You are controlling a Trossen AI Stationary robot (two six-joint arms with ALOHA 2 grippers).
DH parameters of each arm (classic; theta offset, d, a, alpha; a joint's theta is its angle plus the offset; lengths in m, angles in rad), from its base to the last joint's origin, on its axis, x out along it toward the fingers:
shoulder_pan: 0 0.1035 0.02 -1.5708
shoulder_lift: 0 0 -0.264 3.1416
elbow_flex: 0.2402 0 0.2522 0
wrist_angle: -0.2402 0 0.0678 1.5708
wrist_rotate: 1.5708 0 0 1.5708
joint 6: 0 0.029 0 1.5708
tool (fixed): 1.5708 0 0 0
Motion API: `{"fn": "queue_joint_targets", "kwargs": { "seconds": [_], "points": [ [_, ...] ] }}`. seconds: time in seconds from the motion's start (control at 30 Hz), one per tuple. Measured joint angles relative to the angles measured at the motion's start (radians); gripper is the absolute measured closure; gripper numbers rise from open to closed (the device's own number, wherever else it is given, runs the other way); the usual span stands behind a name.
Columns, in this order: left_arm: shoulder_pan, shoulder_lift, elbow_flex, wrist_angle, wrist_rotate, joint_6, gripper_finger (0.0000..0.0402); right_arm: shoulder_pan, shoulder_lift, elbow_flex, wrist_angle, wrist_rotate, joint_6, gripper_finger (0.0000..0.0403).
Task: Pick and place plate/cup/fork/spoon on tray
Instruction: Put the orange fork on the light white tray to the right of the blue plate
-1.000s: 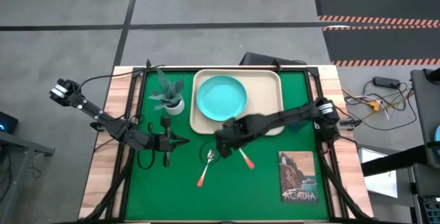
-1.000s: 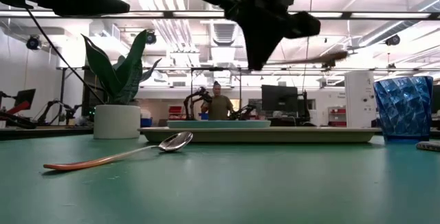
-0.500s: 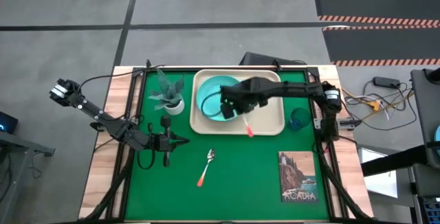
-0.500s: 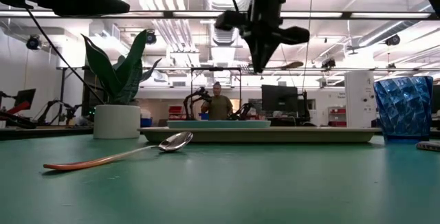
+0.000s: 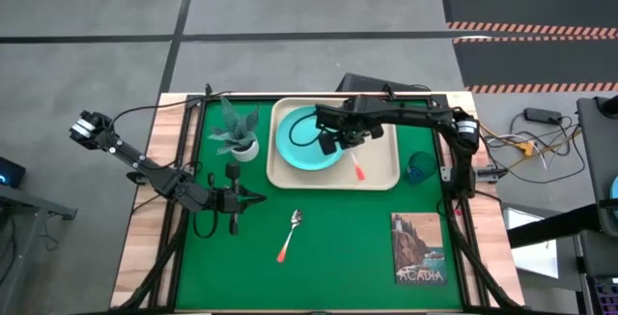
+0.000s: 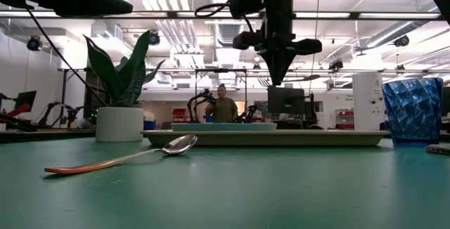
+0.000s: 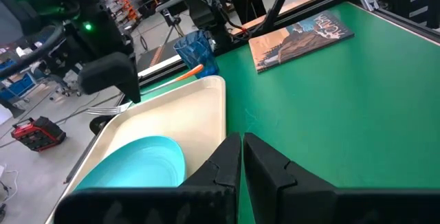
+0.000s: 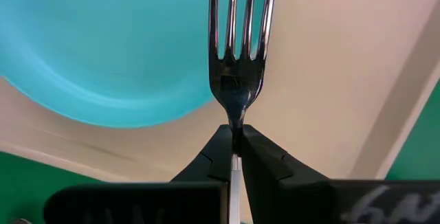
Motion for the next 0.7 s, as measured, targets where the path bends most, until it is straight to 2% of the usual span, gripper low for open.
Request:
{"fn": "queue_joint_targets", "kwargs": {
  "seconds": [0.5,0.7],
  "points": [
    [0.0,0.0,0.0,0.0,0.0,0.0,0.0398,-0.129,-0.01,-0.131,0.013,0.002,-0.098,0.0392],
    [0.0,0.0,0.0,0.0,0.0,0.0,0.0398,-0.173,-0.05,-0.178,0.079,0.002,-0.113,0.0392]
  ]
}}
